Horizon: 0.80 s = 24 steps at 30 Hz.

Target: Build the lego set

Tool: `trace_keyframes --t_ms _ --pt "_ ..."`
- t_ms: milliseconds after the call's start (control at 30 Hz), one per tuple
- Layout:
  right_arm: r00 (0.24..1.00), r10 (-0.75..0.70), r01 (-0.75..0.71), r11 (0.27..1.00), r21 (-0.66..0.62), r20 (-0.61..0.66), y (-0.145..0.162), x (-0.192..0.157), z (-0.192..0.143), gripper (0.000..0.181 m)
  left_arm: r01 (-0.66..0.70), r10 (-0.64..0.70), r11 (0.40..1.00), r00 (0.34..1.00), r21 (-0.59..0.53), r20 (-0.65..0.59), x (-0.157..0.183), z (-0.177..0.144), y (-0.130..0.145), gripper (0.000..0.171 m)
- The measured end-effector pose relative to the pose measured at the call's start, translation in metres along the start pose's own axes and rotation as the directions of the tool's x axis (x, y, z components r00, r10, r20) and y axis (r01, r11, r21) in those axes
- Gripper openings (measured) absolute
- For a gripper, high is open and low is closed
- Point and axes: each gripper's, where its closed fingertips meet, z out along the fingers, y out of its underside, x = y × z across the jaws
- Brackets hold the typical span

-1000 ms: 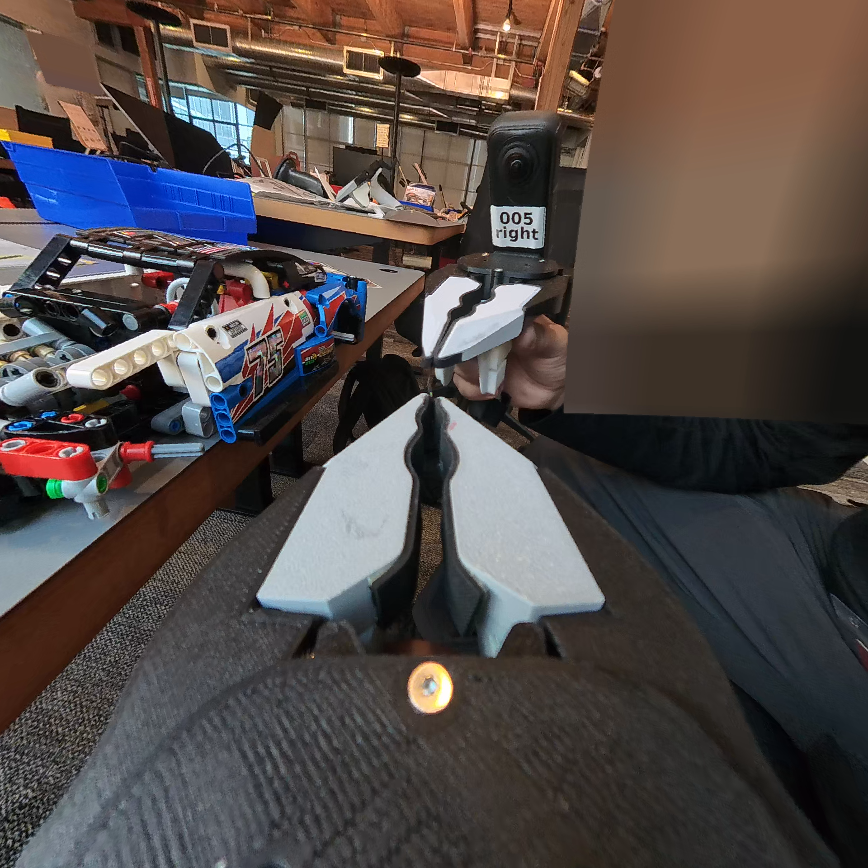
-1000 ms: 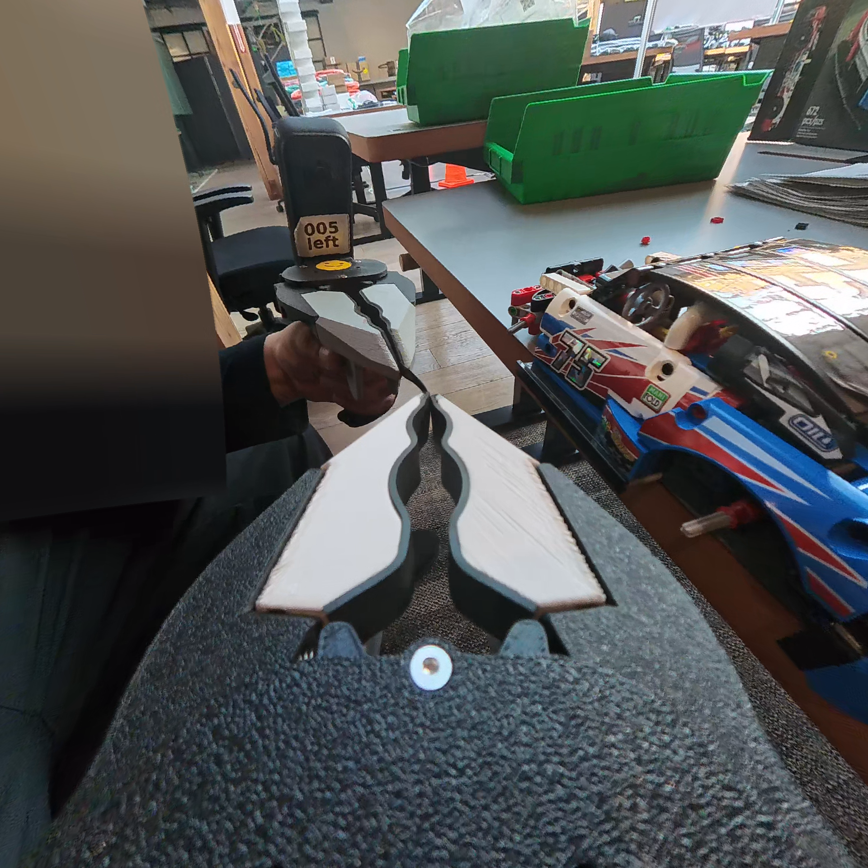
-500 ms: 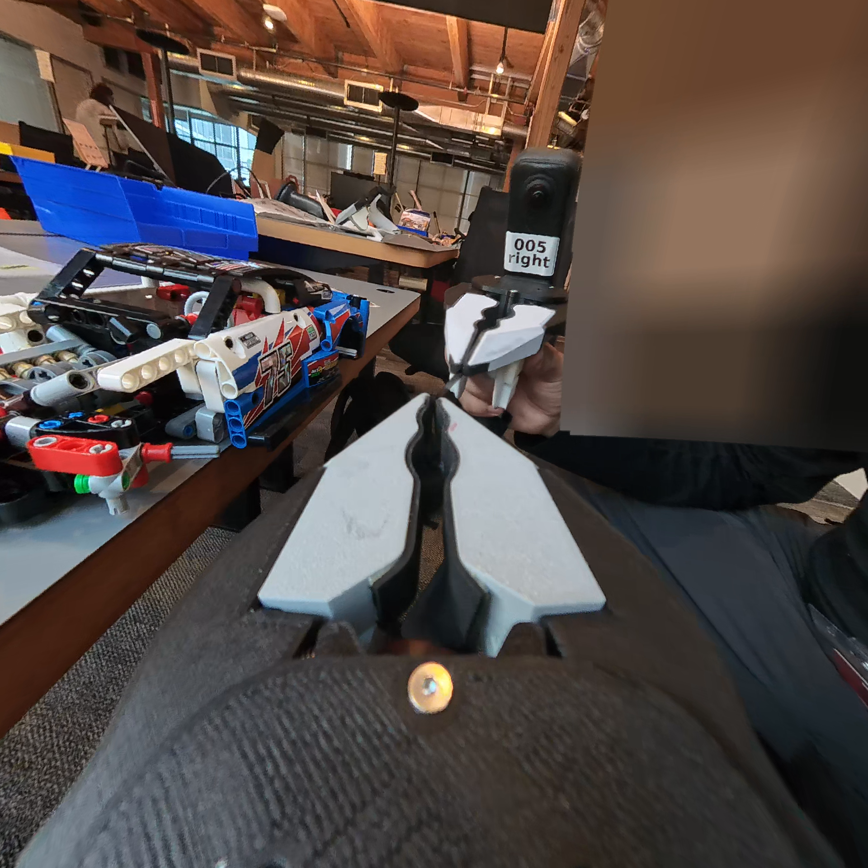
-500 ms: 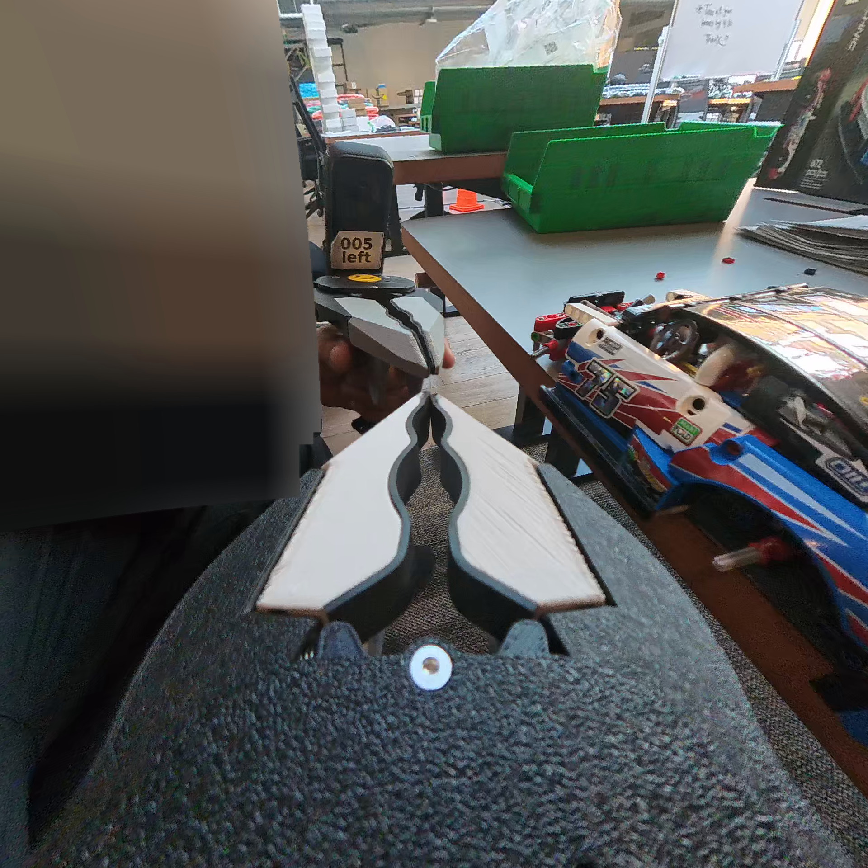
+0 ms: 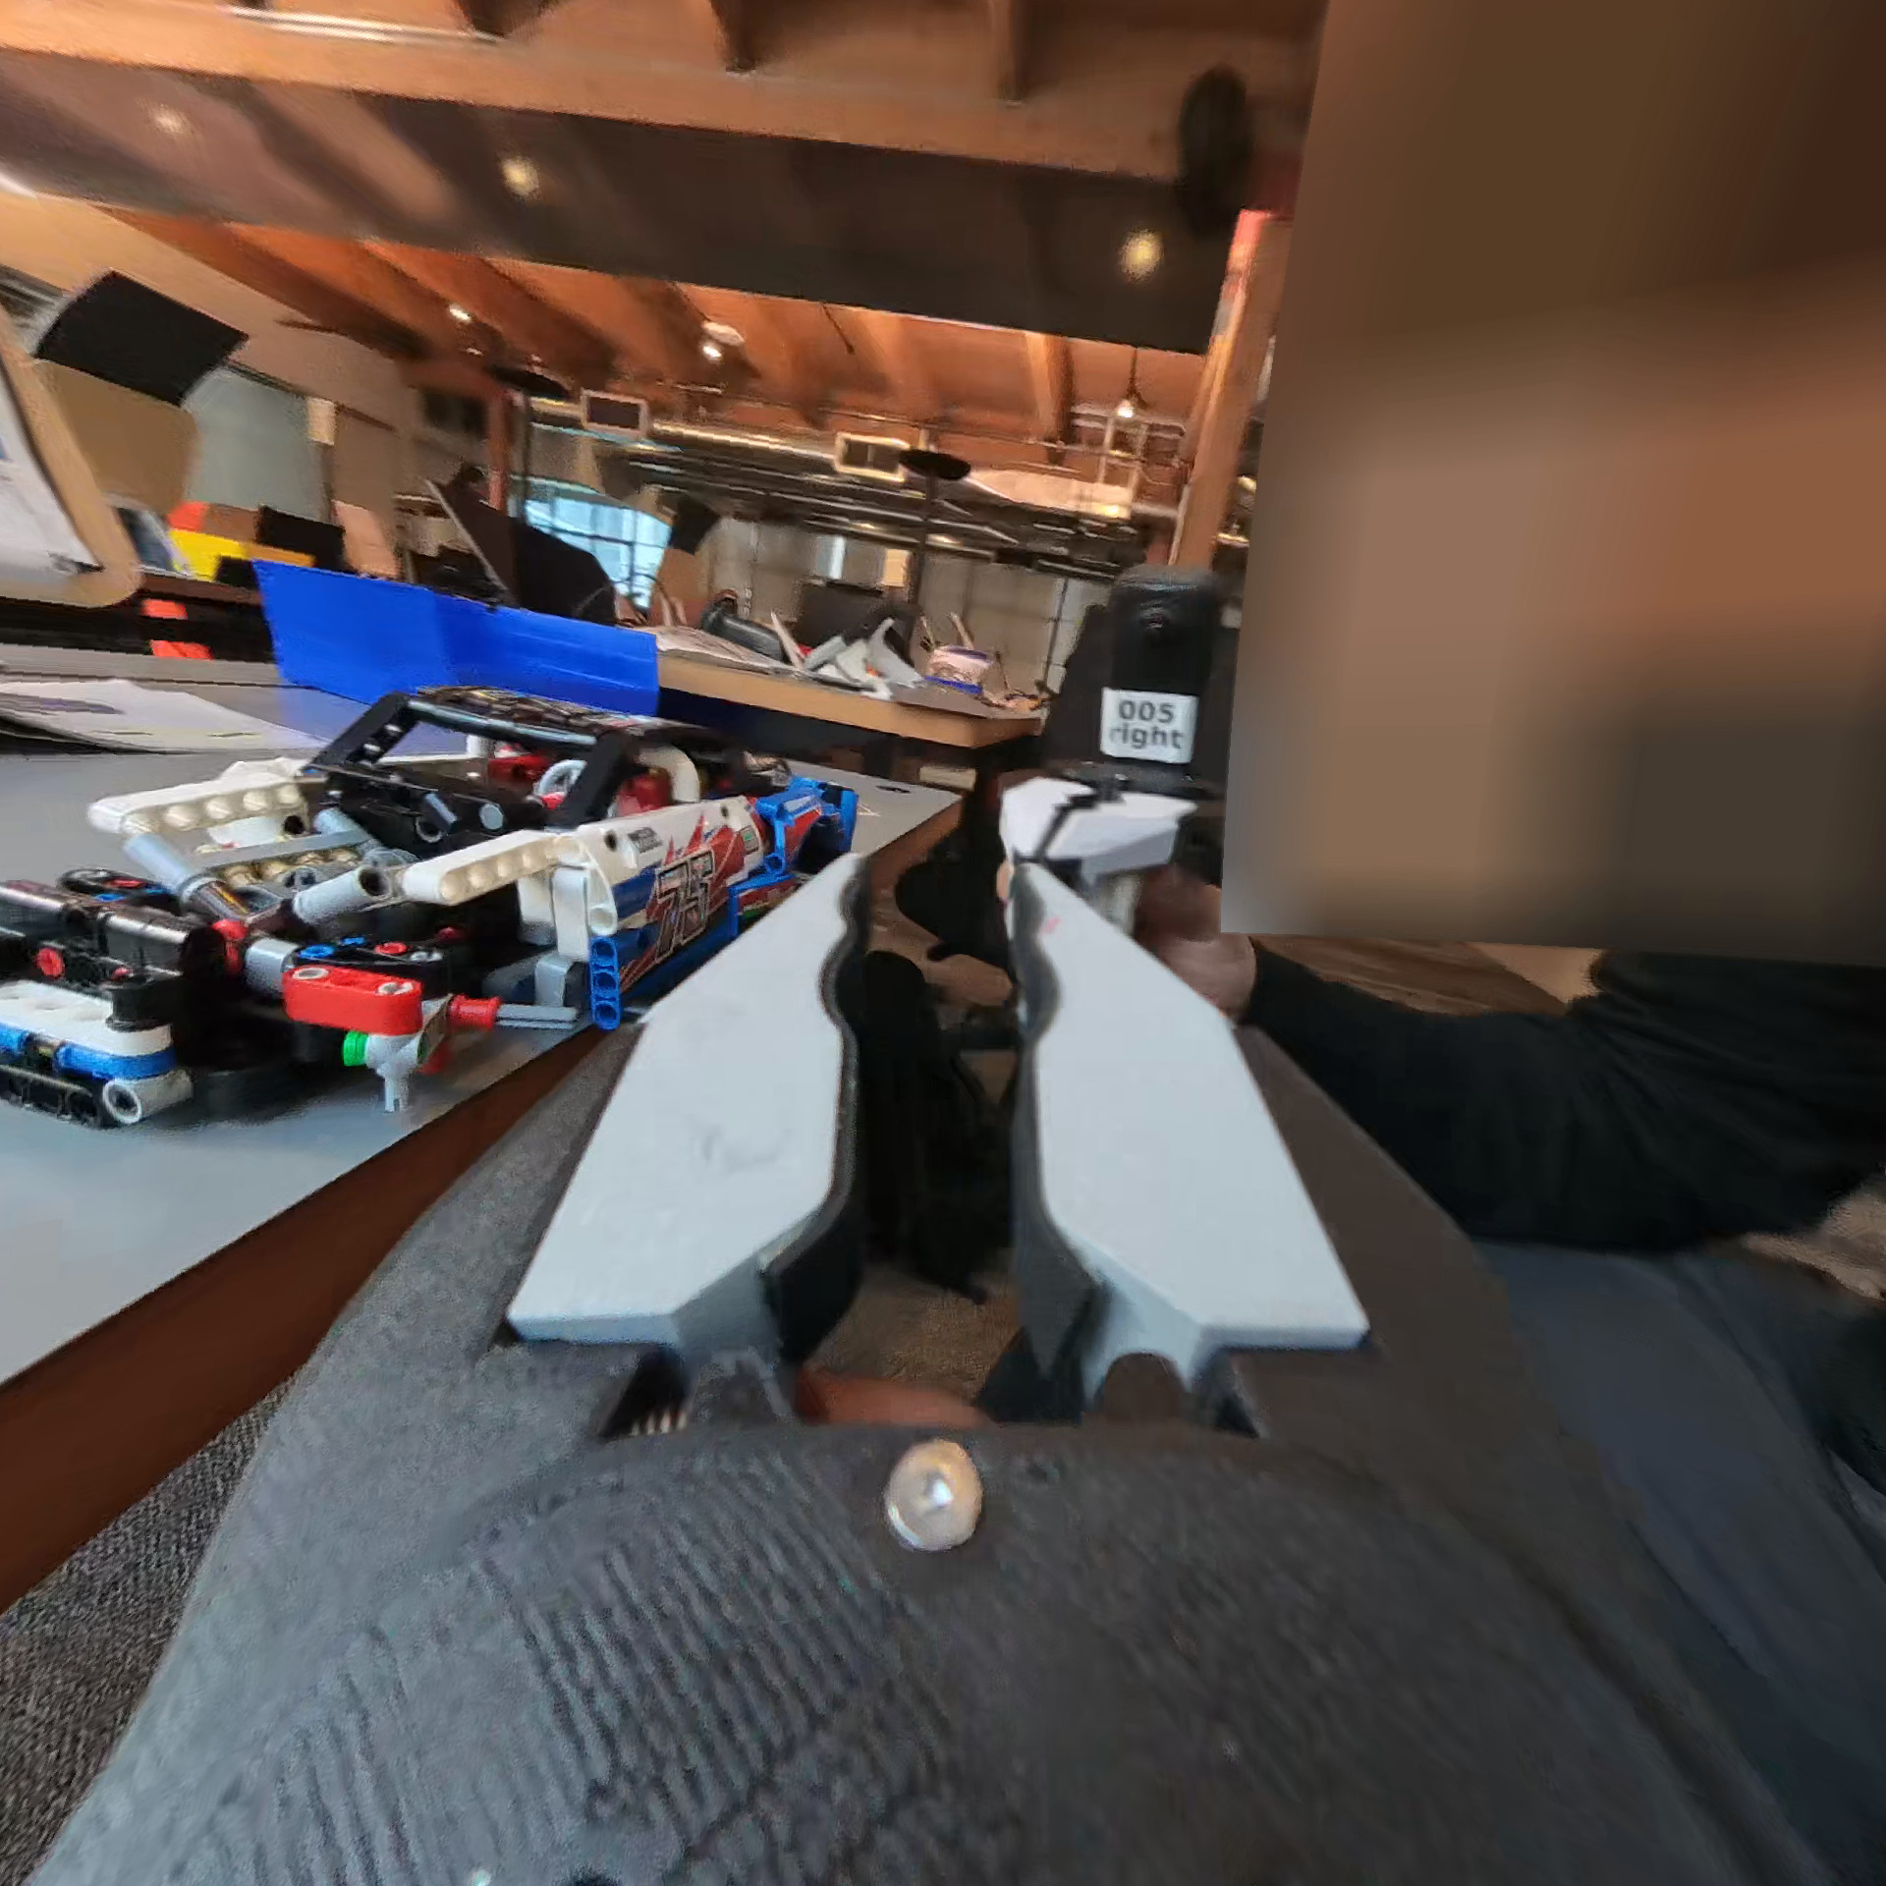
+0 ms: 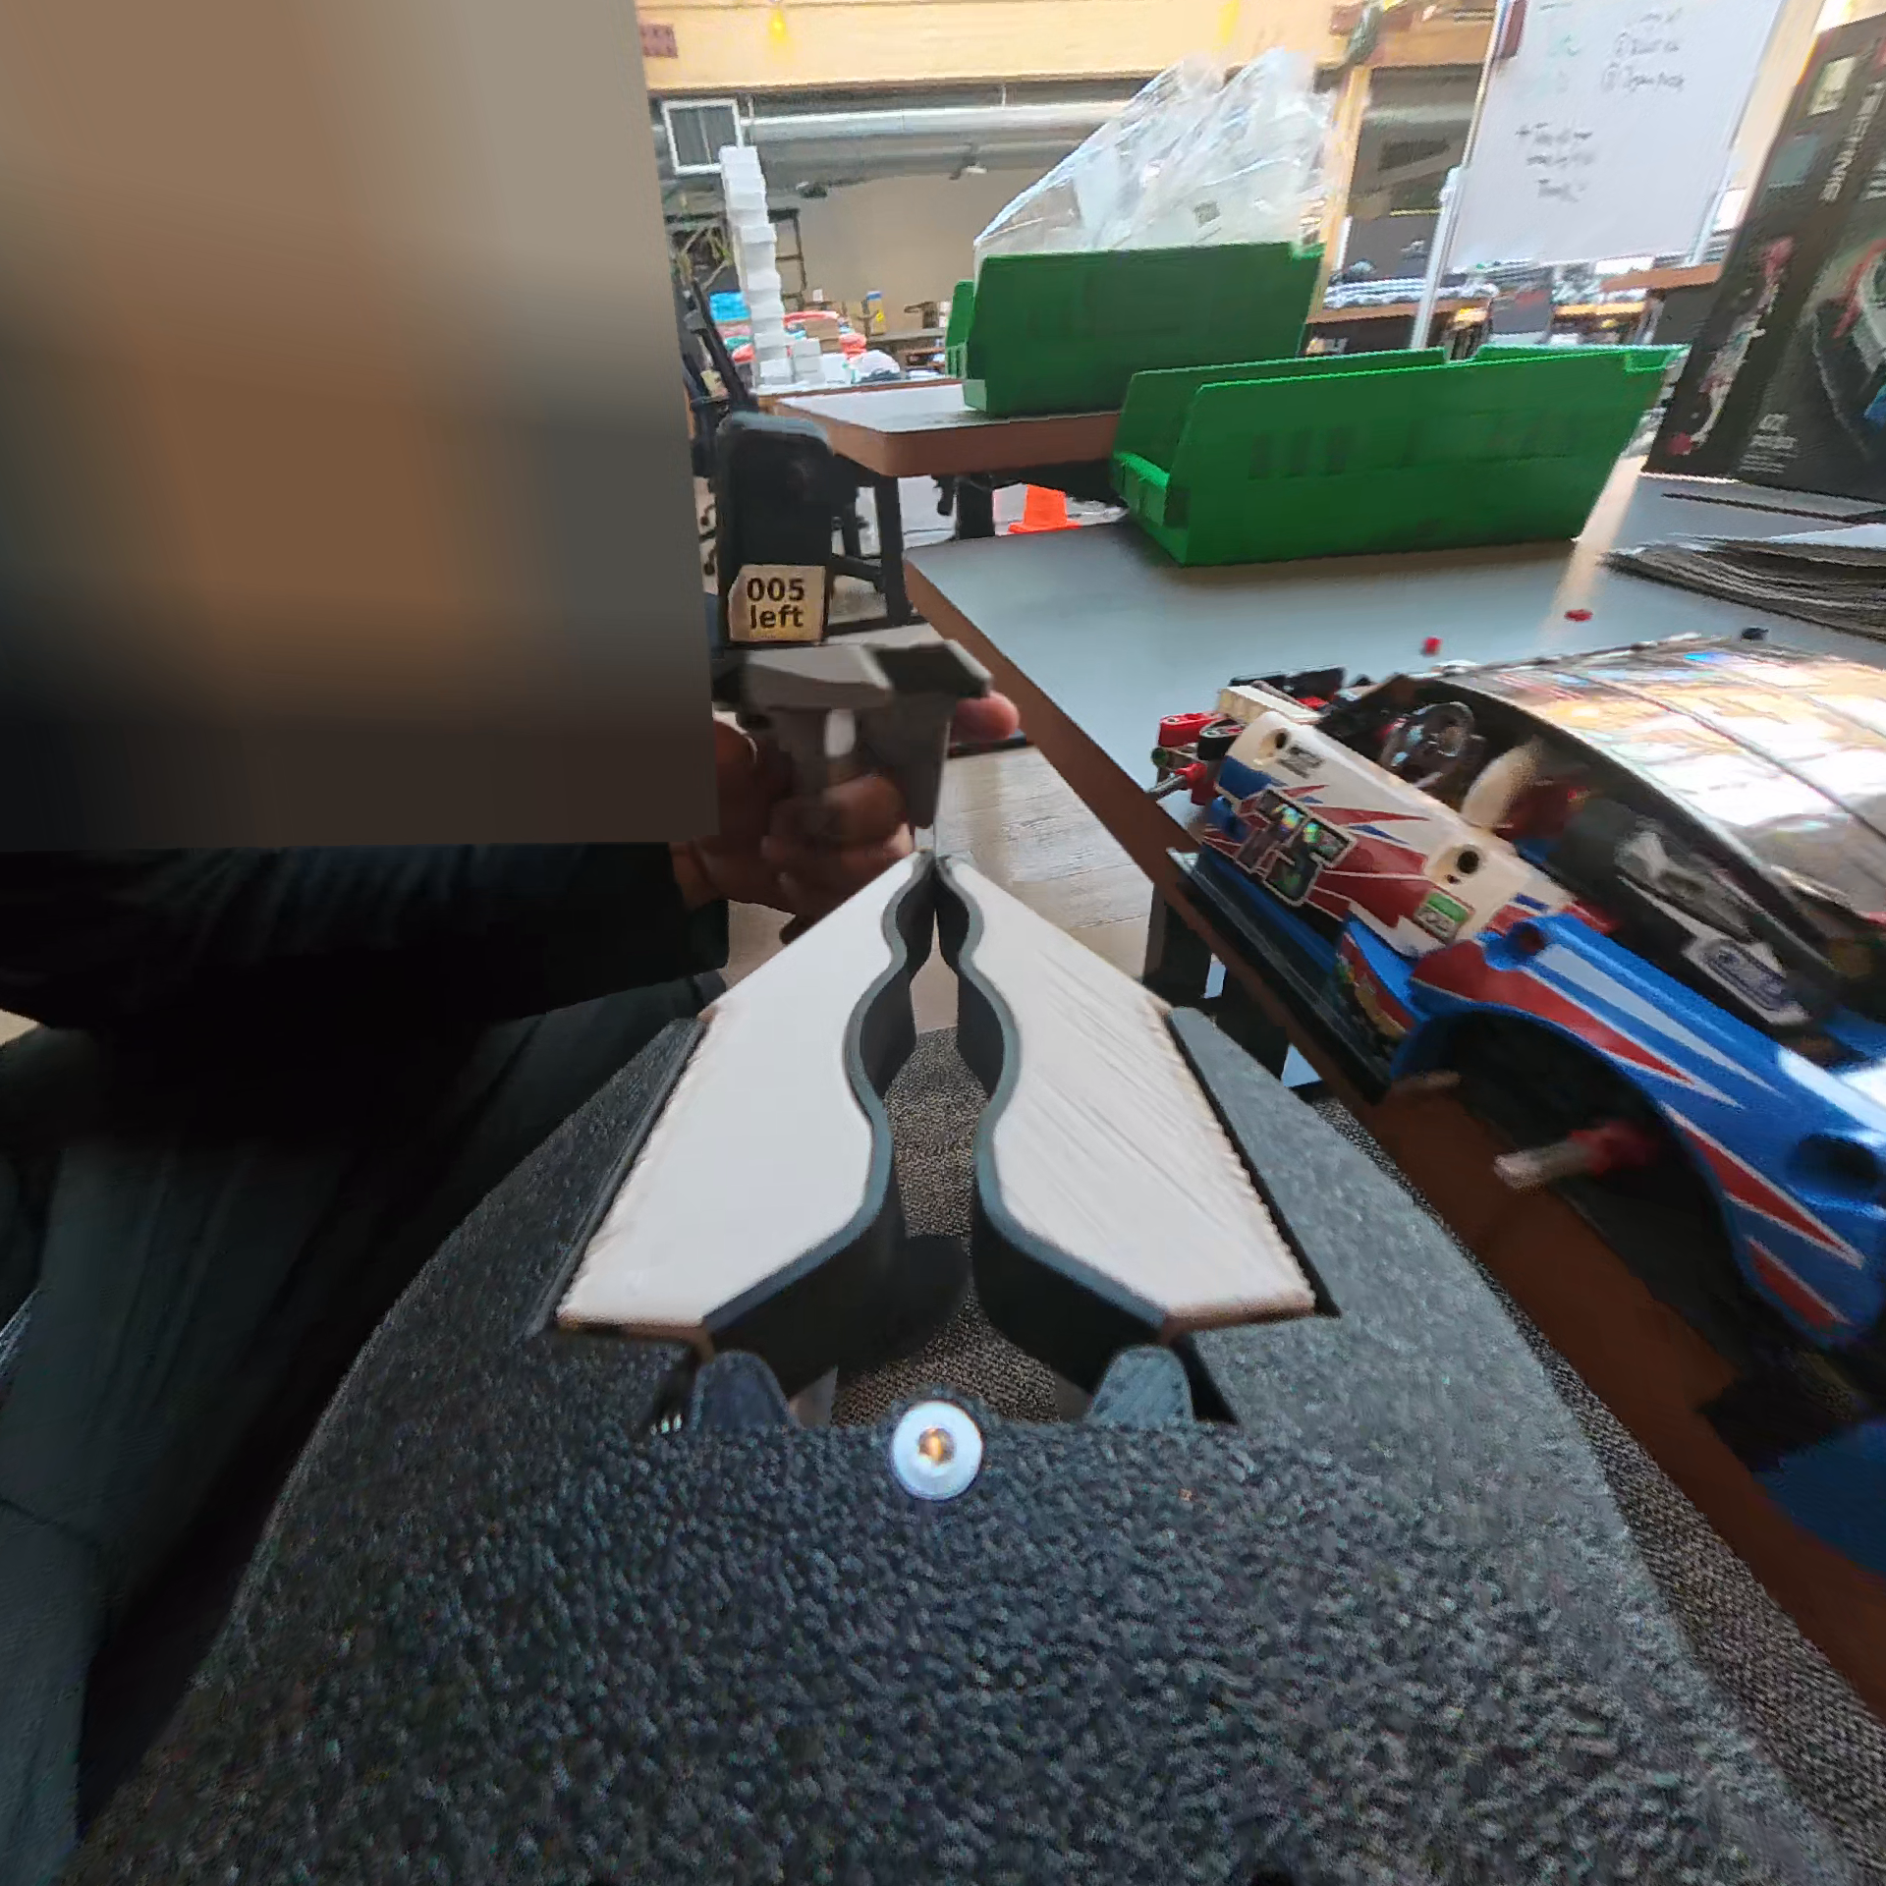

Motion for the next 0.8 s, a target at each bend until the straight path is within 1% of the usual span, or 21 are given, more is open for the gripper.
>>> trace_keyframes --t_ms 67,100,133,167,200,267,333,367,433,500,600,700,800 --pt "1.0 0.025 -0.025 0.999 0.03 -0.008 -0.007 0.005 -0.007 0.0 -0.022 0.026 0.998 0.998 -0.061 0.061 -0.009 0.0 0.009 0.032" --pt "0.999 0.034 -0.034 0.999 0.023 -0.029 -0.007 0.009 -0.008 0.0 -0.028 0.037 0.992 0.997 -0.12 0.068 -0.01 0.003 0.019 0.057" --pt "0.998 0.033 -0.033 0.999 0.01 -0.052 -0.004 0.013 -0.007 0.0 -0.035 0.046 0.982 0.997 -0.184 0.057 -0.009 0.006 0.031 0.096" --pt "0.997 0.034 -0.034 0.999 -0.002 -0.069 -0.001 0.015 -0.004 0.0 -0.04 0.06 0.97 0.995 -0.239 0.077 -0.013 0.01 0.042 0.102" --pt "0.996 0.043 -0.044 0.999 -0.01 -0.079 0.003 0.016 -0.001 0.0 -0.062 0.098 0.959 0.988 -0.278 0.118 -0.022 0.012 0.05 0.091" --pt "0.994 0.065 -0.067 0.997 -0.028 -0.084 0.013 0.018 0.007 0.0 -0.093 0.15 0.937 0.978 -0.336 0.147 -0.034 0.012 0.063 0.089" --pt "0.992 0.053 -0.061 0.996 -0.07 -0.117 0.022 0.023 0.011 0.0 -0.096 0.174 0.917 0.97 -0.386 0.171 -0.046 0.006 0.07 0.085" --pt "0.991 0.042 -0.053 0.995 -0.084 -0.128 0.025 0.025 0.013 0.0 -0.093 0.175 0.917 0.968 -0.389 0.182 -0.052 0.002 0.069 0.079" --pt "0.99 0.027 -0.041 0.995 -0.095 -0.14 0.025 0.029 0.016 0.0 -0.083 0.146 0.934 0.976 -0.346 0.161 -0.054 0.001 0.061 0.058" --pt "0.991 0.026 -0.039 0.994 -0.097 -0.132 0.025 0.032 0.02 0.0 -0.085 0.135 0.948 0.98 -0.306 0.145 -0.053 0.005 0.057 0.049" --pt "0.991 0.039 -0.051 0.993 -0.102 -0.125 0.026 0.038 0.025 0.0 -0.094 0.141 0.938 0.982 -0.332 0.122 -0.054 0.009 0.065 0.048" --pt "0.992 0.05 -0.062 0.993 -0.101 -0.119 0.027 0.042 0.028 0.0 -0.09 0.126 0.952 0.986 -0.292 0.109 -0.055 0.012 0.061 0.043" --pt "0.991 0.038 -0.054 0.991 -0.12 -0.131 0.03 0.045 0.029 0.0 -0.101 0.136 0.948 0.986 -0.301 0.099 -0.056 0.015 0.061 0.041"
